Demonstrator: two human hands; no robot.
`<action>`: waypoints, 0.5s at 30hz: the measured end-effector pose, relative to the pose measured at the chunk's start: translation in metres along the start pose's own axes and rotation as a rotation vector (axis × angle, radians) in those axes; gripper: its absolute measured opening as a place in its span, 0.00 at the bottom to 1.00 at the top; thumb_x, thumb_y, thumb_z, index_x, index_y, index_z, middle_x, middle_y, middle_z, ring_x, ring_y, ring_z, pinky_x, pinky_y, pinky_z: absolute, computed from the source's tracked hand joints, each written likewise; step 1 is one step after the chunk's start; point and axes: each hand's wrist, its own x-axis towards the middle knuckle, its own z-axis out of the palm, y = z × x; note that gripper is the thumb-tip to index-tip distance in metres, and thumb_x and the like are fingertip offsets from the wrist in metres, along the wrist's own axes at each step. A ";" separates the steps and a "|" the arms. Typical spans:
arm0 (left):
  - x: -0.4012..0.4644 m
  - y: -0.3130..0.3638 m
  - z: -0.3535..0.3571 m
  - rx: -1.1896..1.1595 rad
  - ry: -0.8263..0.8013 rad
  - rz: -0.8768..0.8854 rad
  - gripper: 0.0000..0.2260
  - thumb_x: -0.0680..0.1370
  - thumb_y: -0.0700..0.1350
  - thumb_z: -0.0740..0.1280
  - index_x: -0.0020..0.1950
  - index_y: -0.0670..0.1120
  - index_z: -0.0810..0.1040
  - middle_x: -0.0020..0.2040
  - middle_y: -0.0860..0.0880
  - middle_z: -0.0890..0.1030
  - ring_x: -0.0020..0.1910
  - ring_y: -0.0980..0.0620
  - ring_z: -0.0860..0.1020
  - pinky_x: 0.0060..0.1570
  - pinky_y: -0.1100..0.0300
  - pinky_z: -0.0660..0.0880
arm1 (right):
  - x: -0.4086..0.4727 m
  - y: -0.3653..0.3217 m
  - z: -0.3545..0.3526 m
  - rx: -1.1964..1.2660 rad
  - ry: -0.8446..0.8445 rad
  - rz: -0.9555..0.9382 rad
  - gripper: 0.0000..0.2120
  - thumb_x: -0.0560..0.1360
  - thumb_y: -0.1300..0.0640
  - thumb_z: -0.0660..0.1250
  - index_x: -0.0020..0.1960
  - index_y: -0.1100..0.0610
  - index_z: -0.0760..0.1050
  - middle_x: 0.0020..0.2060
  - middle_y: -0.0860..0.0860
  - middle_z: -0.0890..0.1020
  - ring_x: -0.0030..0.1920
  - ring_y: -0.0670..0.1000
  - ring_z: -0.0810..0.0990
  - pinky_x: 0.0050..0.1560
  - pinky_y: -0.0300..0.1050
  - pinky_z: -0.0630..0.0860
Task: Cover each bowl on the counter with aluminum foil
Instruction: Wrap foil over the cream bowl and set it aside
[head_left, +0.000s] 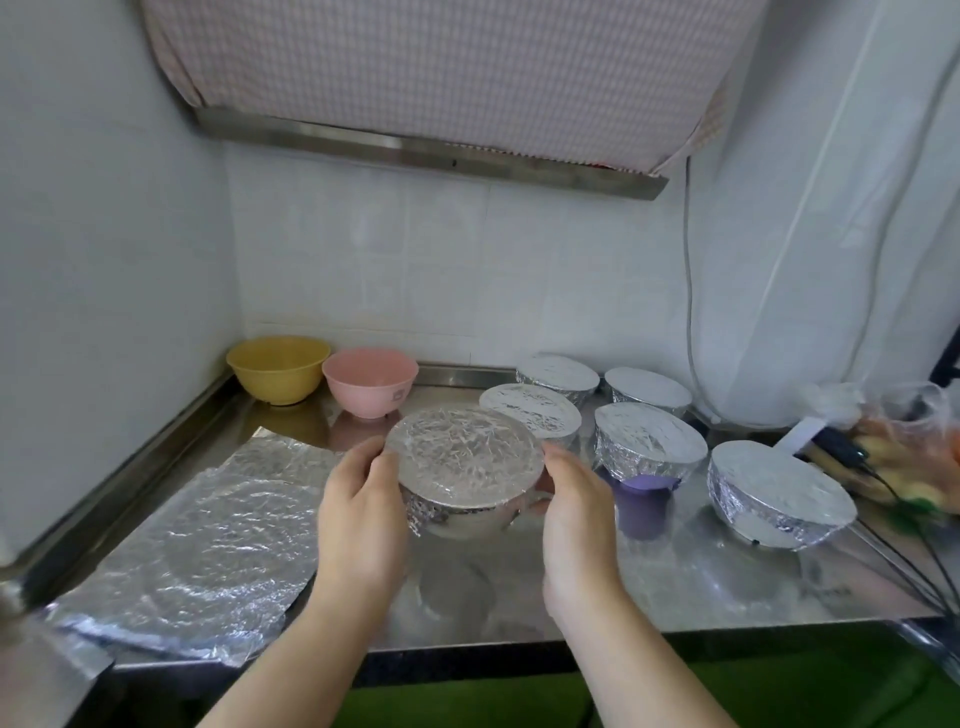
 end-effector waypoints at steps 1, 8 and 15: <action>0.008 0.009 0.000 -0.017 -0.003 0.010 0.09 0.82 0.49 0.62 0.55 0.57 0.82 0.48 0.63 0.83 0.51 0.68 0.79 0.58 0.54 0.75 | 0.008 -0.008 0.005 -0.008 -0.016 -0.007 0.19 0.73 0.47 0.65 0.58 0.52 0.85 0.55 0.48 0.87 0.56 0.53 0.83 0.63 0.54 0.78; 0.090 0.065 0.025 -0.018 -0.061 0.045 0.18 0.80 0.54 0.64 0.70 0.55 0.77 0.65 0.48 0.79 0.61 0.42 0.80 0.58 0.46 0.80 | 0.091 -0.070 0.051 -0.143 -0.142 -0.106 0.14 0.82 0.56 0.61 0.42 0.61 0.78 0.38 0.48 0.81 0.39 0.48 0.76 0.43 0.48 0.69; 0.199 0.070 0.074 0.059 -0.108 0.051 0.23 0.85 0.52 0.61 0.80 0.51 0.66 0.59 0.53 0.74 0.51 0.52 0.74 0.50 0.59 0.66 | 0.197 -0.089 0.101 -0.224 -0.217 -0.045 0.14 0.85 0.54 0.60 0.42 0.54 0.76 0.32 0.46 0.78 0.28 0.40 0.76 0.35 0.40 0.68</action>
